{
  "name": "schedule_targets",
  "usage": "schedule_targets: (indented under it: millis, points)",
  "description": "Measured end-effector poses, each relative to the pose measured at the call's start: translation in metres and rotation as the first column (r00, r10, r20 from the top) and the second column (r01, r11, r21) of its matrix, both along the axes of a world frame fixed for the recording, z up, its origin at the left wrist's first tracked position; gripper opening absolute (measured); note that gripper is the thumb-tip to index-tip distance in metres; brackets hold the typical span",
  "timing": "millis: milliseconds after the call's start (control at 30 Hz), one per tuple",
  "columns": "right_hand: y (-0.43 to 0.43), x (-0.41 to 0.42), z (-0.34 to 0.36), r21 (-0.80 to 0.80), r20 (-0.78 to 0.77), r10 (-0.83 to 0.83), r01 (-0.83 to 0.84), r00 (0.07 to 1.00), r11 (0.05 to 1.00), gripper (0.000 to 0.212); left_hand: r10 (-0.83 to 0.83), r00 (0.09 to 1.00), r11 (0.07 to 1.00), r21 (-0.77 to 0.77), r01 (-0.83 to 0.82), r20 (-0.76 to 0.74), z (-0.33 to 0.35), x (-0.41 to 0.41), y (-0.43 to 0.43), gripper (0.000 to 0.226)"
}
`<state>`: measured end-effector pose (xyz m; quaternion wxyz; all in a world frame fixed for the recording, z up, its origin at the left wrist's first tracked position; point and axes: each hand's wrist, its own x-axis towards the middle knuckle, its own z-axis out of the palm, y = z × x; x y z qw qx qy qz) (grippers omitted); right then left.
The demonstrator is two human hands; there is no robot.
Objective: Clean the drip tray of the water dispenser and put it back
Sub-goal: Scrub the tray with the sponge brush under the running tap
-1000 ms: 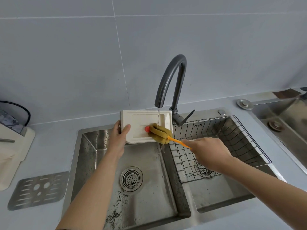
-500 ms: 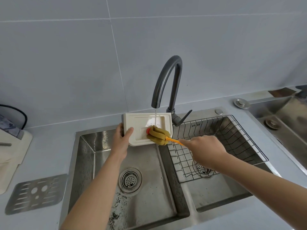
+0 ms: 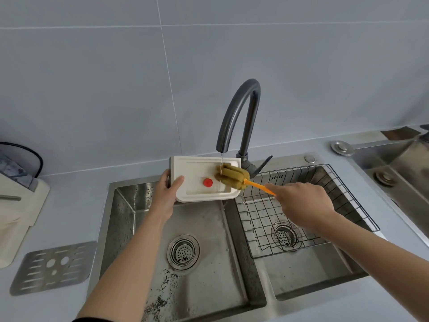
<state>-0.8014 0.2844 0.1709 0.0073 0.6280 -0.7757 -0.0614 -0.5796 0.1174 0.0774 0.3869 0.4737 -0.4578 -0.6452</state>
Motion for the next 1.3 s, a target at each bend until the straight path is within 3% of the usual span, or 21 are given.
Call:
schedule_targets:
  millis: [133,267,667,833,1067,1300]
  points:
    - [-0.003,0.001,0.012,-0.037,0.119,-0.057,0.061,0.991,0.997,0.038,-0.042,0.999,0.999,-0.009,0.042,0.019,0.003,-0.001,-0.001,0.037]
    - [-0.007,0.009,0.010,-0.044,0.136,-0.040,0.046,0.990,0.998,0.038,-0.103,0.995,0.995,0.002,0.103,-0.001,0.006,-0.012,0.002,0.034]
    - [-0.007,0.020,-0.001,0.097,0.151,0.156,-0.172,0.976,0.980,0.043,-0.056,0.991,0.995,-0.076,0.066,0.119,0.005,-0.016,0.000,0.038]
    - [-0.016,0.013,-0.001,0.117,0.063,0.180,-0.186,0.982,0.976,0.048,0.003,0.996,0.998,-0.064,0.002,0.088,0.007,-0.004,-0.004,0.025]
    - [-0.025,0.007,0.005,0.141,-0.082,0.254,-0.241,0.964,0.960,0.062,0.037,0.996,0.997,-0.065,-0.031,0.086,0.008,0.009,-0.008,0.025]
    - [-0.027,0.002,0.008,0.151,-0.119,0.206,-0.188,0.971,0.971,0.056,0.075,0.995,0.996,-0.062,-0.071,0.065,0.009,0.017,-0.009,0.029]
